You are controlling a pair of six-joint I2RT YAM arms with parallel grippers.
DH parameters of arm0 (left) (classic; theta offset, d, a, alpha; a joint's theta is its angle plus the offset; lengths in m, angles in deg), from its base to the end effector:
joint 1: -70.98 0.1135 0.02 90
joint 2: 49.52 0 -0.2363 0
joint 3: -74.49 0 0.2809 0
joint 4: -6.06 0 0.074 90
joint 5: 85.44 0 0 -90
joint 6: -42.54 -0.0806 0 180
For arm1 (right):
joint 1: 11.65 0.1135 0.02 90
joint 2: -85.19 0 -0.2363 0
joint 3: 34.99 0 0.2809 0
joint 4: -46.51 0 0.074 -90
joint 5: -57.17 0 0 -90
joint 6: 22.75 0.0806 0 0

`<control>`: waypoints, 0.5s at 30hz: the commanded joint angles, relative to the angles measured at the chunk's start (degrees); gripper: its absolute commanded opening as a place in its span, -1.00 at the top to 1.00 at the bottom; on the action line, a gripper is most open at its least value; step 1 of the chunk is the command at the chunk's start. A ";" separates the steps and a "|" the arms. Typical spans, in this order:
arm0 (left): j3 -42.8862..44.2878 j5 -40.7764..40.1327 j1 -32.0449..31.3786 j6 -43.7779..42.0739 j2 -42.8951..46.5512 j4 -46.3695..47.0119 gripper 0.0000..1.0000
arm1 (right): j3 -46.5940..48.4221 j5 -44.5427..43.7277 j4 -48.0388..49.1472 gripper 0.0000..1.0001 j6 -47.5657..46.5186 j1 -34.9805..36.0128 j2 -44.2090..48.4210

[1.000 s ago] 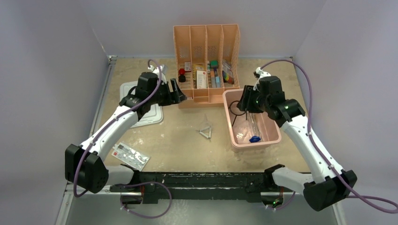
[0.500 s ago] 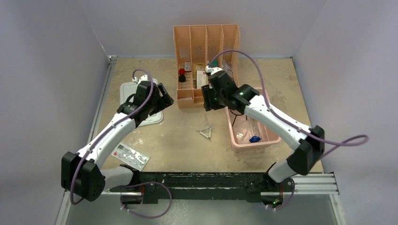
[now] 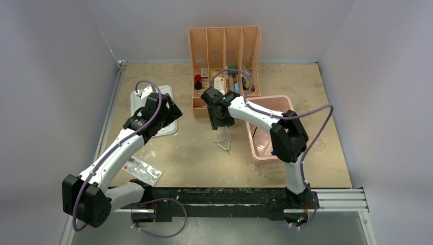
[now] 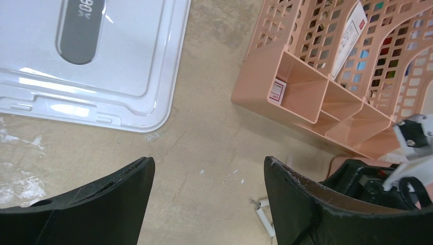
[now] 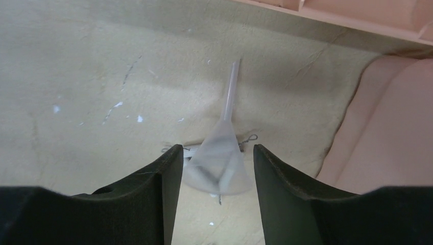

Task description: Organize the chemistry lab equipment

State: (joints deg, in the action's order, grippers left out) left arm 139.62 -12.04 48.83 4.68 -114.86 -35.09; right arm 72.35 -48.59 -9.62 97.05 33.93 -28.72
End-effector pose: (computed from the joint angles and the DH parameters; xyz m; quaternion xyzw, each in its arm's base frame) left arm 0.3012 -0.0977 0.2273 -0.2907 0.8556 -0.1412 0.4043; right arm 0.3406 0.3163 0.1627 -0.1001 0.9579 0.0375 0.2664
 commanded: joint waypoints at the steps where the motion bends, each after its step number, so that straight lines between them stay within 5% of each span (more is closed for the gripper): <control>1: -0.62 -3.60 0.20 1.13 2.19 -0.35 -0.56 | 3.50 -0.10 -1.87 -0.11 1.66 -0.78 -2.59; 15: 0.21 -3.57 0.27 0.71 0.75 -0.31 -0.56 | 0.89 6.09 4.24 0.13 -1.73 -4.31 -7.35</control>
State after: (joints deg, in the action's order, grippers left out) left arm 139.38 -14.35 48.83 5.47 -114.33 -36.05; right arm 73.13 -43.66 -6.29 96.42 29.73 -35.45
